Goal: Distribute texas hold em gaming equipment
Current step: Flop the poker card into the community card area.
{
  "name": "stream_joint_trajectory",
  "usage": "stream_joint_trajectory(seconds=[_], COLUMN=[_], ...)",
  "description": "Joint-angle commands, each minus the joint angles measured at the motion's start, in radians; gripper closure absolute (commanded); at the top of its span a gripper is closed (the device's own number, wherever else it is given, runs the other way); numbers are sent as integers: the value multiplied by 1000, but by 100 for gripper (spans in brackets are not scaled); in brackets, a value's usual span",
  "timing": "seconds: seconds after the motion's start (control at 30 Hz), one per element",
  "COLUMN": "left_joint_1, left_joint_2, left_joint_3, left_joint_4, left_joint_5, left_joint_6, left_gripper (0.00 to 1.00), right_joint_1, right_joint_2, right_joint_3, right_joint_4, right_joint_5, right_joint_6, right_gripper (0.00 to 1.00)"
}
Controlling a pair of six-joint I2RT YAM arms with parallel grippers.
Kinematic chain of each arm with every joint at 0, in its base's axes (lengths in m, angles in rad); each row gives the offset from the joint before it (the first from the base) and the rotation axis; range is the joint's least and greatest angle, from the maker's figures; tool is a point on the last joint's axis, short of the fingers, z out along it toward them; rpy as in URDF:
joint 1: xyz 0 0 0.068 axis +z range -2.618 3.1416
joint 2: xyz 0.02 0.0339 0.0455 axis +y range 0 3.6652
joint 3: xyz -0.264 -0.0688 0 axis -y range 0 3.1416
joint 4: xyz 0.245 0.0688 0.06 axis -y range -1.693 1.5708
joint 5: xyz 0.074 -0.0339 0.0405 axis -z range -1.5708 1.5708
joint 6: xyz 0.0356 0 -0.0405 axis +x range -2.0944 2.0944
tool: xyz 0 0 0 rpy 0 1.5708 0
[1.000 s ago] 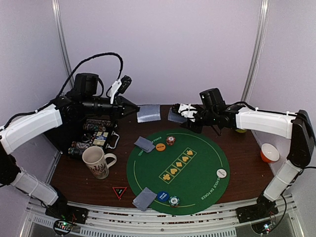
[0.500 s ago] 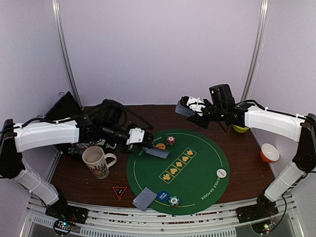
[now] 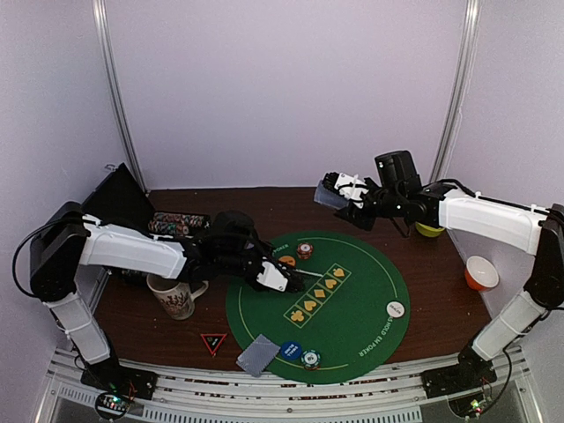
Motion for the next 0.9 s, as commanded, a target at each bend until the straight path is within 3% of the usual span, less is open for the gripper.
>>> stream_joint_trajectory(seconds=[0.0,0.2,0.53,0.87], left_joint_1=[-34,-98,-109,-109], left_joint_2=[53,69,26,-100], left_joint_3=[-45,-76,-145,-136], left_joint_4=[106,-64,-131,-188], left_joint_5=[-13,67,55,11], left_joint_6=[73,-4,-30,-127], left_gripper=[100,100,98,49], right_joint_1=[-6,-6,-4,-4], right_joint_2=[-24,-26,-21,-19], right_joint_3=[6,2,-2,0], right_joint_4=[-10,-15,-6,-10], right_joint_5=[-20,-20,-31,-26], right_joint_6=[16,13,19,13], right_gripper=[53,53,53,53])
